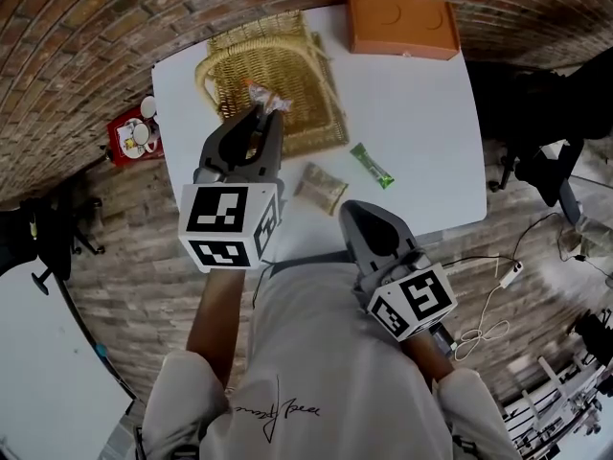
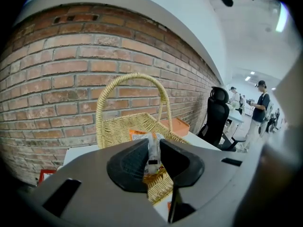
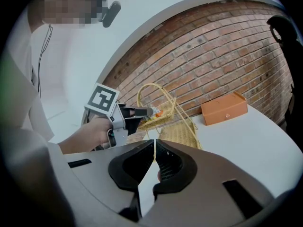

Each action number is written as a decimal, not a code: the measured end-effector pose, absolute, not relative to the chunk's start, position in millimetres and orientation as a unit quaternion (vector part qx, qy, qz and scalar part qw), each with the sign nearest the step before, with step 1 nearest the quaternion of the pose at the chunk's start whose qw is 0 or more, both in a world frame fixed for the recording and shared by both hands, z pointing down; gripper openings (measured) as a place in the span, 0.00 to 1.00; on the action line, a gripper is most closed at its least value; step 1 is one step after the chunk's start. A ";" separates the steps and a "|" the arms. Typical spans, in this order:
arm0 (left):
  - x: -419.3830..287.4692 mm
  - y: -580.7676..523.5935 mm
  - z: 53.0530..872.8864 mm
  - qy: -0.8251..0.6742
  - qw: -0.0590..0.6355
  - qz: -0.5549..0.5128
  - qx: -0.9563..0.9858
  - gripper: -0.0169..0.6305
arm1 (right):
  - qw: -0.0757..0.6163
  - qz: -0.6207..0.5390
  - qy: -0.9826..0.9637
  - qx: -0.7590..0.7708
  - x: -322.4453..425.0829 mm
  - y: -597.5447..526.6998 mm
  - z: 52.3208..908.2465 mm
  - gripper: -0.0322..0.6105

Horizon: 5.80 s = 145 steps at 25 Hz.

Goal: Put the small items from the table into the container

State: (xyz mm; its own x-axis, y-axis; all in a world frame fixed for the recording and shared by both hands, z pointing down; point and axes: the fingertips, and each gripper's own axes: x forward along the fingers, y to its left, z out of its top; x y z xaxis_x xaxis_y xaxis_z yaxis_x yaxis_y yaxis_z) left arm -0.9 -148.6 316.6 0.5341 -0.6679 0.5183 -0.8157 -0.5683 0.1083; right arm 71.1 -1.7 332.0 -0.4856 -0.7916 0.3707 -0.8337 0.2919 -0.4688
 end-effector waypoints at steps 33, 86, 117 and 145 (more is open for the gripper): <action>-9.9 -129.1 277.9 -0.494 0.130 0.160 0.844 0.24 | 0.026 0.299 -0.818 0.491 80.9 20.3 322.8 0.09; -14.7 11.1 263.7 -0.528 0.178 0.075 0.827 0.04 | 0.049 0.242 -0.873 0.420 81.7 94.7 297.7 0.08; -27.8 20.7 321.4 -0.451 0.249 0.064 0.855 0.04 | 0.310 0.200 -0.805 0.465 122.3 -10.9 452.4 0.24; -34.0 25.1 349.1 -0.424 0.275 0.079 0.860 0.04 | 0.368 0.264 -0.755 0.475 160.6 -14.6 538.3 0.27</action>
State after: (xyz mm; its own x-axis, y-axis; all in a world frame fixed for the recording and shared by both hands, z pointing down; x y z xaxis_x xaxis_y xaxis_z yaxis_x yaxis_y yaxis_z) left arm -34.0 25.1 349.1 0.6285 -0.6850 0.3685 -0.7718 -0.4901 0.4051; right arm 160.6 -14.6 538.3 -0.2794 -0.5228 0.8054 -0.9105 0.4106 -0.0493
